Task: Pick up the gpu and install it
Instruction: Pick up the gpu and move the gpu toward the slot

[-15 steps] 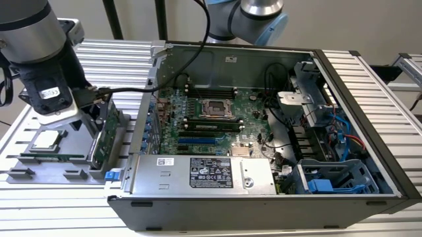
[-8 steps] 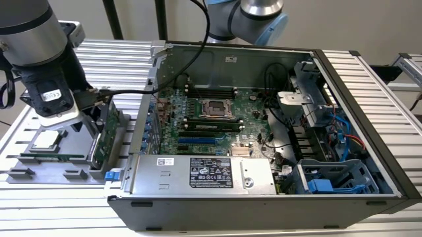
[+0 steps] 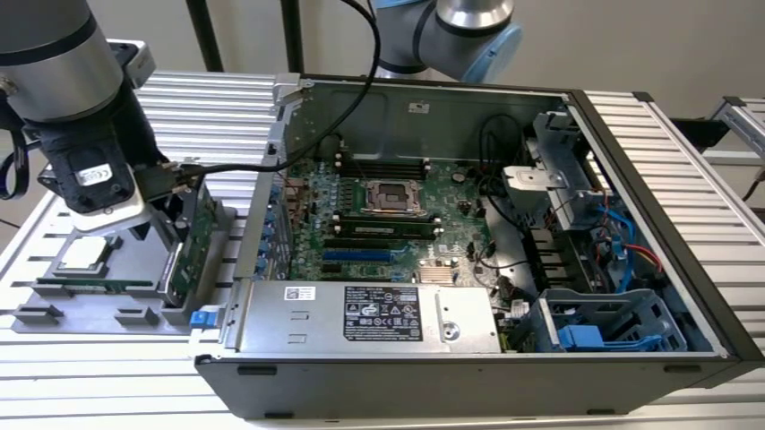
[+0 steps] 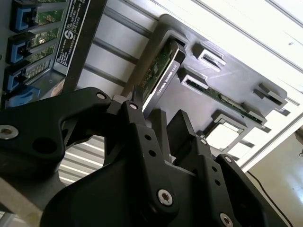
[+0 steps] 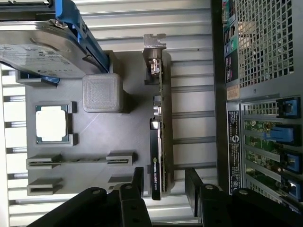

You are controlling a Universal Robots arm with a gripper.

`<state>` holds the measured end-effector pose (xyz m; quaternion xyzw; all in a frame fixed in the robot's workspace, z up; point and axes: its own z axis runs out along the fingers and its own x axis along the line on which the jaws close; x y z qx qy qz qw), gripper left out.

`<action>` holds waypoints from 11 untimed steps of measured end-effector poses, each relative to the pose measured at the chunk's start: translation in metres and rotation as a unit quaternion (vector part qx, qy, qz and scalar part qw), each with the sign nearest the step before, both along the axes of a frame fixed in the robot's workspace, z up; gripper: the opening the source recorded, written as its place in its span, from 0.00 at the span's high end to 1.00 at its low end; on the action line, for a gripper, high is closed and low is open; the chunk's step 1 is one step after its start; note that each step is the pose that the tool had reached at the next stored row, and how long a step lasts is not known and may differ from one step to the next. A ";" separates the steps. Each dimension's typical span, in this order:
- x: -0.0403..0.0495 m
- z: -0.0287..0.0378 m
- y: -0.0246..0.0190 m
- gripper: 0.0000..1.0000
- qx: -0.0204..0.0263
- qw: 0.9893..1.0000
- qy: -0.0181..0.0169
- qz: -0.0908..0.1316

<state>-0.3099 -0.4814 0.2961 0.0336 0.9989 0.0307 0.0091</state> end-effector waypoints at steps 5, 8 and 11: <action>0.0000 -0.0011 0.0000 0.00 0.000 1.000 0.000 0.000; 0.0000 -0.0017 0.0000 0.00 0.000 1.000 0.000 0.000; 0.0000 -0.0022 0.0000 0.00 0.000 1.000 0.000 0.000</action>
